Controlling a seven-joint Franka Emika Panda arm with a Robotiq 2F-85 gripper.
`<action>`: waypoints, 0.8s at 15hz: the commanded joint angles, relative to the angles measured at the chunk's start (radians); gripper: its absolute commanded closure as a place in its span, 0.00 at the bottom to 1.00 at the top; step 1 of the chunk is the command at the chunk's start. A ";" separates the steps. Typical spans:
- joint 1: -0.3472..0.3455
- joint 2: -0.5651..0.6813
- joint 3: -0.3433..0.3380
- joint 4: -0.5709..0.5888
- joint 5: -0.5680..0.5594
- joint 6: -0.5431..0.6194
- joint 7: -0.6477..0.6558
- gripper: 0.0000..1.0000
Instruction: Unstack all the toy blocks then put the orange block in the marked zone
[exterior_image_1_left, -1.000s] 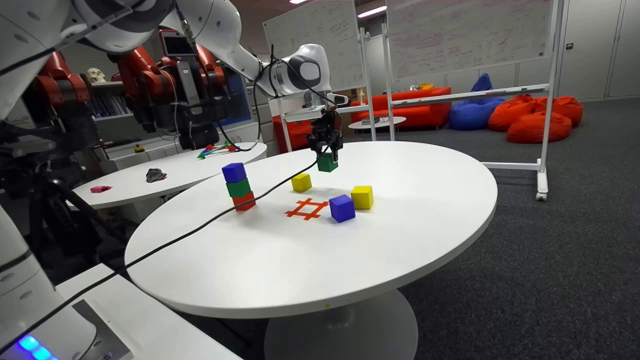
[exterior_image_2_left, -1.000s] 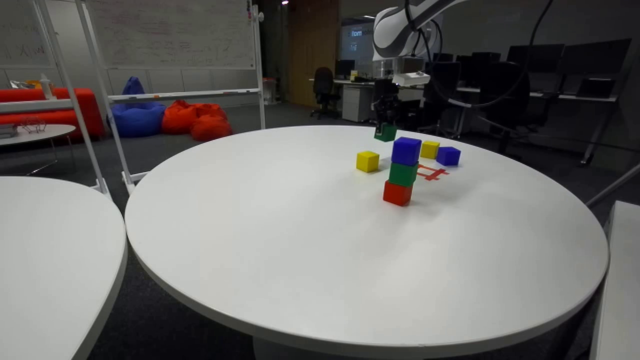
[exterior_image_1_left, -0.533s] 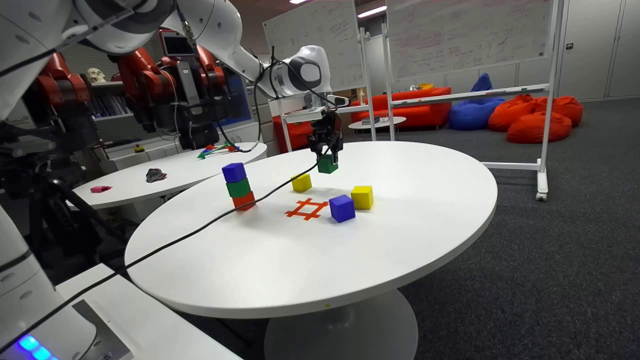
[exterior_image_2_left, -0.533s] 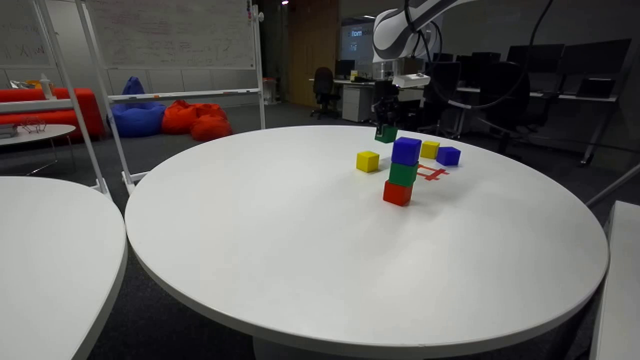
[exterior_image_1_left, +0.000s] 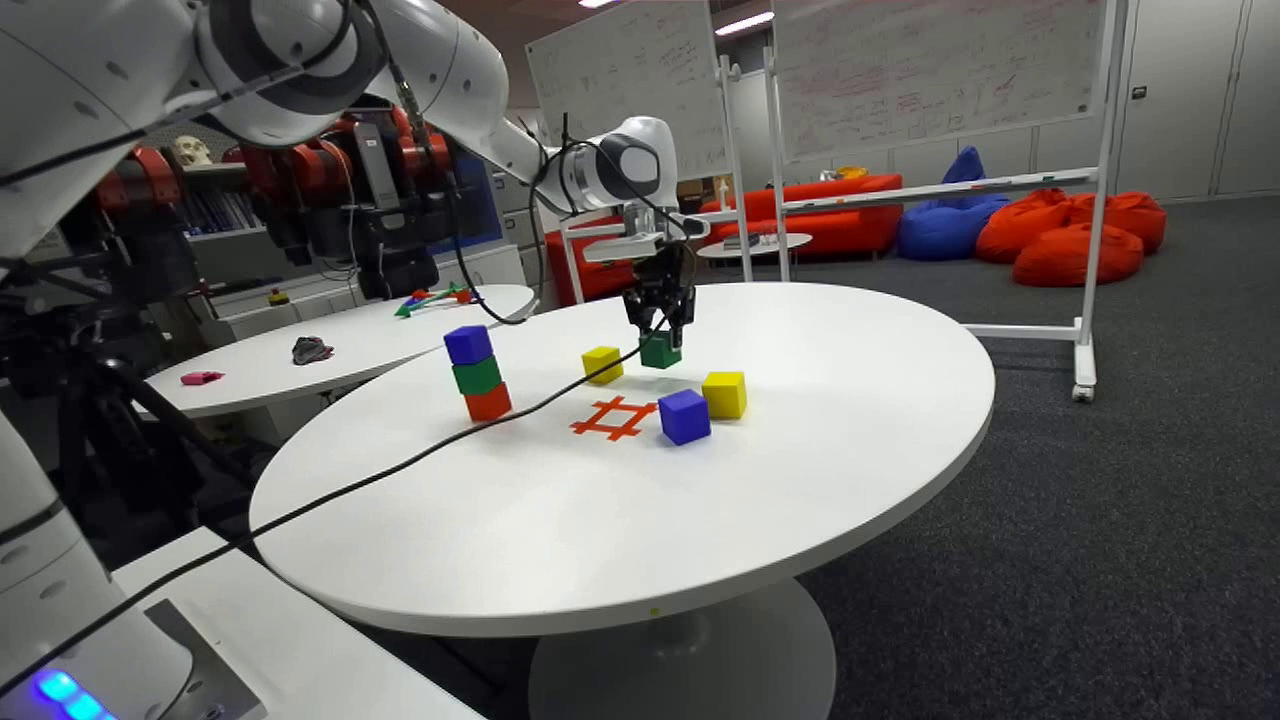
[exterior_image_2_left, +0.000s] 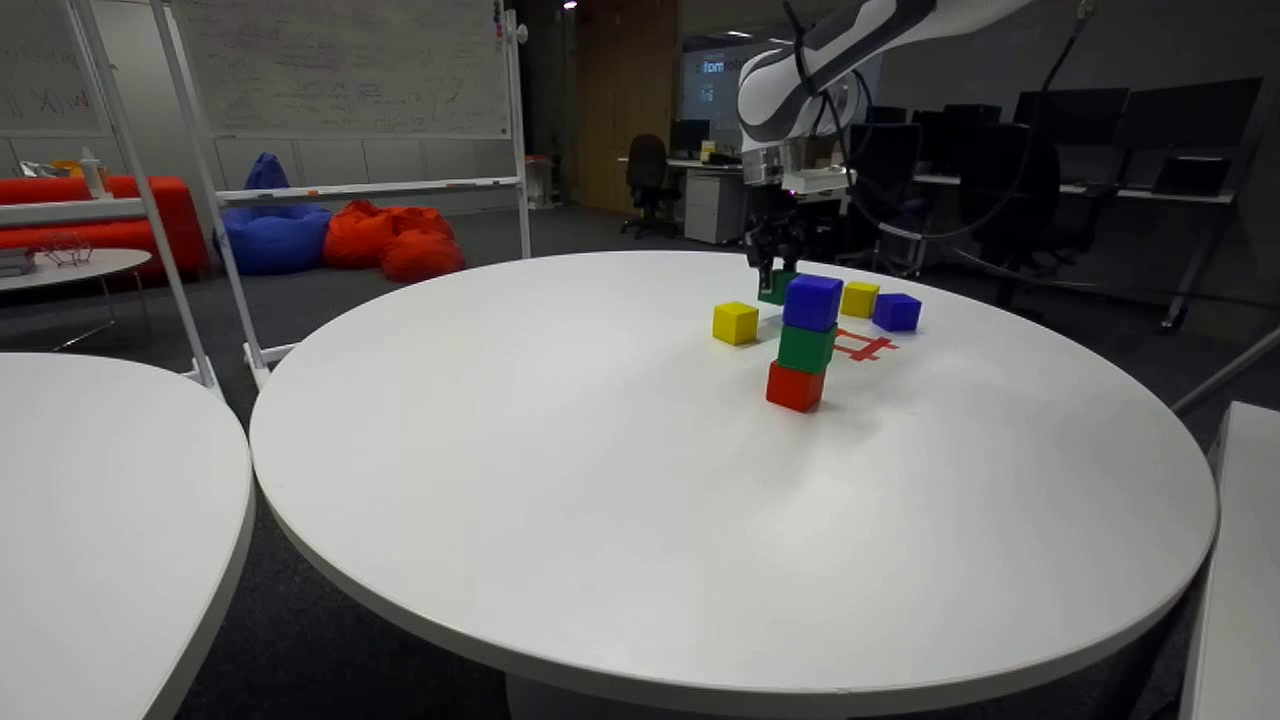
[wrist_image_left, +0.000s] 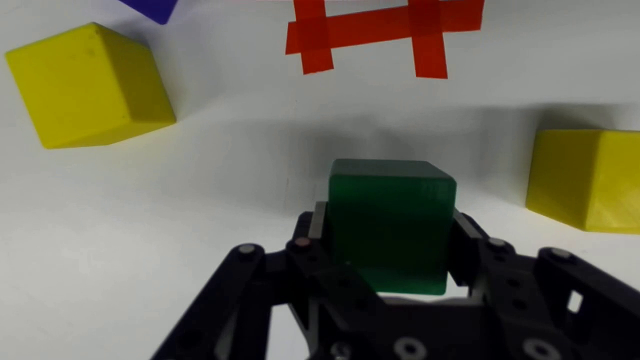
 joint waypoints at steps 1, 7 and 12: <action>-0.018 0.073 0.004 0.130 0.012 -0.085 0.004 0.69; -0.030 0.150 0.005 0.253 0.013 -0.166 0.005 0.69; -0.036 0.197 0.008 0.331 0.014 -0.209 0.003 0.69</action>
